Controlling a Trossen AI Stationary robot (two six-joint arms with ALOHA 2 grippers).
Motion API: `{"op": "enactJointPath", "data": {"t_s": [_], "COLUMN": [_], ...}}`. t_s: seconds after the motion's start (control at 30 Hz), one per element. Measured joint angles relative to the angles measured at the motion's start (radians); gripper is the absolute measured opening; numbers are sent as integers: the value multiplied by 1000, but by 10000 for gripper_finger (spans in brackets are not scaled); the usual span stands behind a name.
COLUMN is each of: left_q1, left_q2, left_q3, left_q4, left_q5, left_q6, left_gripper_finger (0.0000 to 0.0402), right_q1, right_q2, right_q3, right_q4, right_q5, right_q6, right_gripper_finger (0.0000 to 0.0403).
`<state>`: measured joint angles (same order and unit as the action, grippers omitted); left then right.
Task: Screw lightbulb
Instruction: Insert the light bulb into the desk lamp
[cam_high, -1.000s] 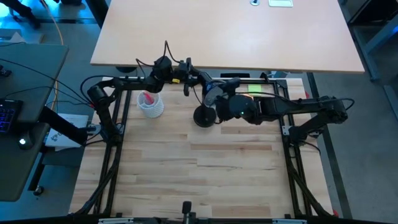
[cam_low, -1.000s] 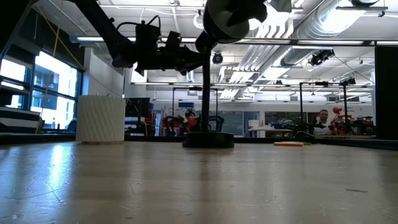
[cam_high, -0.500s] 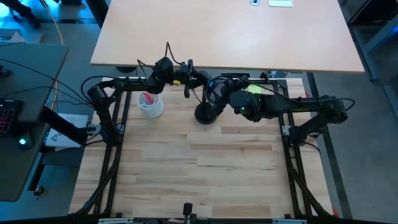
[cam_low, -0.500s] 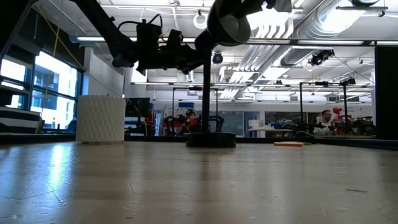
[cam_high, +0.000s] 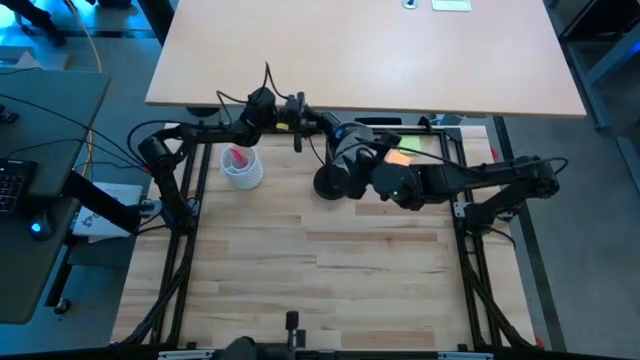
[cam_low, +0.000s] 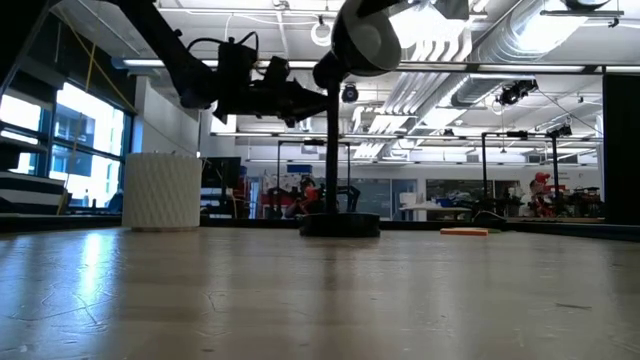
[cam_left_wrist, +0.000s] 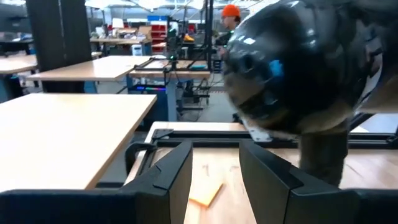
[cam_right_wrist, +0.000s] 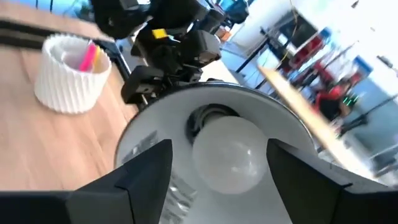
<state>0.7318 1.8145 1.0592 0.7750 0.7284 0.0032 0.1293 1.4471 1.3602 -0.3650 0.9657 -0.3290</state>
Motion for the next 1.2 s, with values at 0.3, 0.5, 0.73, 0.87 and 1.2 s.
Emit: {"op": "enactJointPath", "data": {"t_s": [0.3, 0.5, 0.73, 0.87, 1.2], "left_q1": [83, 89, 71, 51, 36], "left_q2": [1, 1, 2, 2, 2], "left_q3": [0, 0, 0, 0, 0], "left_q4": [-14, 164, 190, 194, 195], "left_q5": [89, 283, 269, 269, 264], "left_q6": [-55, -175, -193, -185, -185], "left_gripper_finger": [128, 128, 128, 128, 128], "right_q1": [61, 33, -46, -76, -115], "right_q2": [-1, -1, -1, -1, -1], "right_q3": [0, 0, 0, 0, 0], "right_q4": [-40, -154, -171, -161, -80], "right_q5": [50, 47, 15, -28, -65], "right_q6": [-664, -1001, -1093, -1093, -1077], "right_gripper_finger": [259, 259, 259, 259, 259]}}
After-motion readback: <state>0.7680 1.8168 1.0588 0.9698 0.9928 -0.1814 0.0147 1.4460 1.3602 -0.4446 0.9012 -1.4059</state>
